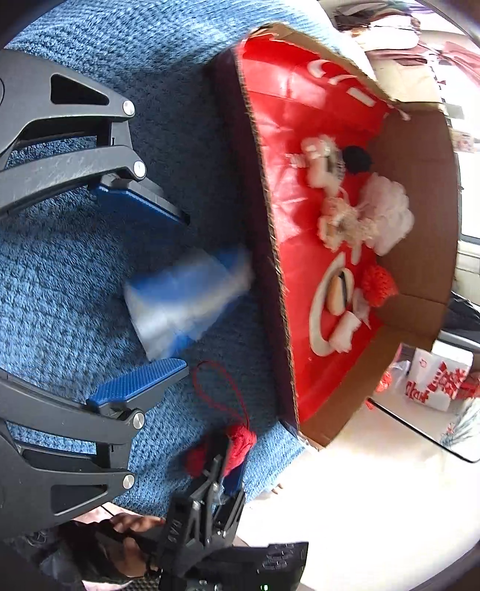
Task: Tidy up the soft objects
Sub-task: 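Grasp the blue-and-white tissue pack with the left tool while the right tool holds the red ball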
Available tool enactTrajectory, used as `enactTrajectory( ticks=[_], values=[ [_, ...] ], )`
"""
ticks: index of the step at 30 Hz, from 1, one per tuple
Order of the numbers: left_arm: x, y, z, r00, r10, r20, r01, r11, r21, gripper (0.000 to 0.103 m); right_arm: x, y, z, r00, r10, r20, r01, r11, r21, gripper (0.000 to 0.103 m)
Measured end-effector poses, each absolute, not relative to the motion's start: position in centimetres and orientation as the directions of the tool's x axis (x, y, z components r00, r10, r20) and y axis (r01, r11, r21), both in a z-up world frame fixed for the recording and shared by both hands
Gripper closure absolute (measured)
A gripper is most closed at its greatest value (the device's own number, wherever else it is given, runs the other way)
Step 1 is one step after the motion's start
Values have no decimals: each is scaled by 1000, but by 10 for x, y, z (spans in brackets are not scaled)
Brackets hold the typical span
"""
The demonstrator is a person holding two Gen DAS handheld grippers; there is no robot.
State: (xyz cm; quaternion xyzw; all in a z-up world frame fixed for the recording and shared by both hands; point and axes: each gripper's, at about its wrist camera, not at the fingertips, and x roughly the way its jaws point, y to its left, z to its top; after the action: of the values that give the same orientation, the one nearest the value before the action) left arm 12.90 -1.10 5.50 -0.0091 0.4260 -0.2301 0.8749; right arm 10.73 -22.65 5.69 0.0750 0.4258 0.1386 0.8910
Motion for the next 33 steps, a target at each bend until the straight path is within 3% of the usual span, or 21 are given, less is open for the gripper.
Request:
enactTrajectory(
  ticks=[2,10,25,26,27,29,32,33],
  values=[
    [131,-17,56,531,-392,-751,391,900,-194,32,107,-226,53,598,312,-738,-181,950,255,40],
    [144,-44,50,574,-230,-786,355,935,-15,32,112,-221,50,610,274,-744,-161,962,222,29],
    [132,-18,53,586,-238,-775,386,922,9,32,112,-221,49,610,274,-743,-161,962,222,27],
    [135,-21,50,582,-242,-776,389,921,5,32,112,-220,48,608,271,-746,-166,962,215,30],
    [137,-23,48,579,-244,-778,391,920,3,40,112,-218,47,608,270,-747,-172,963,208,33],
    [138,-25,46,579,-254,-775,399,917,-2,55,111,-215,46,607,263,-750,-182,965,190,62],
    [135,-21,52,588,-292,-754,409,912,-34,75,108,-215,49,615,277,-738,-200,960,193,66],
    [135,-20,53,589,-301,-750,409,911,-45,75,107,-215,51,624,275,-732,-201,961,190,66]
  ],
)
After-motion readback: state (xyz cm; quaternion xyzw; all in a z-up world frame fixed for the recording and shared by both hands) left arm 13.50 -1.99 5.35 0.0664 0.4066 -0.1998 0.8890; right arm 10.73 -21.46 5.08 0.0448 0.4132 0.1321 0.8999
